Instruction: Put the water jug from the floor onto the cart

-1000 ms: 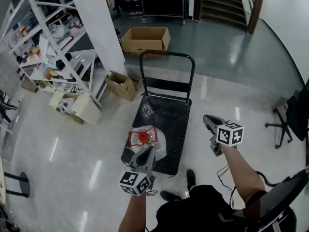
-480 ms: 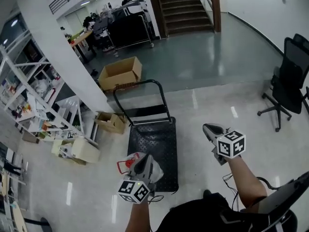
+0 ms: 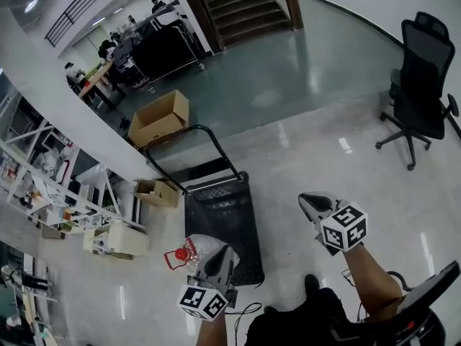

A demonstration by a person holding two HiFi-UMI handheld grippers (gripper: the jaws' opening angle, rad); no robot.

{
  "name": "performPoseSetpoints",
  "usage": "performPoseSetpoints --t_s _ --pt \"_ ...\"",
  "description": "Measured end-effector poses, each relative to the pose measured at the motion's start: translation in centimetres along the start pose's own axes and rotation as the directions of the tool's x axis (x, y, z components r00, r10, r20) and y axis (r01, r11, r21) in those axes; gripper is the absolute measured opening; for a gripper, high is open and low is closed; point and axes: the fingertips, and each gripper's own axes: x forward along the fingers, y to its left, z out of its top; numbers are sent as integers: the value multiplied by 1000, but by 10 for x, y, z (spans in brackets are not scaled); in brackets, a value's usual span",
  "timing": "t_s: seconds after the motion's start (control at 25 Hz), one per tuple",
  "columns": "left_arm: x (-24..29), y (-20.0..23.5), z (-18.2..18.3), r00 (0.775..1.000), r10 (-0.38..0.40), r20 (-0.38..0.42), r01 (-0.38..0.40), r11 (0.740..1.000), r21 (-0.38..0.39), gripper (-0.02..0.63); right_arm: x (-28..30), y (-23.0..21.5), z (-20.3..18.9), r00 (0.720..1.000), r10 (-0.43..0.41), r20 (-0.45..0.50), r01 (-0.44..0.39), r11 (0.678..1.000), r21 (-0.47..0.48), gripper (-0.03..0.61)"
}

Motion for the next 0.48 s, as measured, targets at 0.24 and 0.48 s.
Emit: performPoseSetpoints --t_s 0.24,0.48 --pt "-29 -33 0 997 -70 11 70 997 32 -8 -47 28 -4 998 -49 38 49 999 -10 2" --pt "-112 -45 -31 985 -166 48 163 985 59 -8 -95 115 -39 990 -126 60 128 991 -37 2"
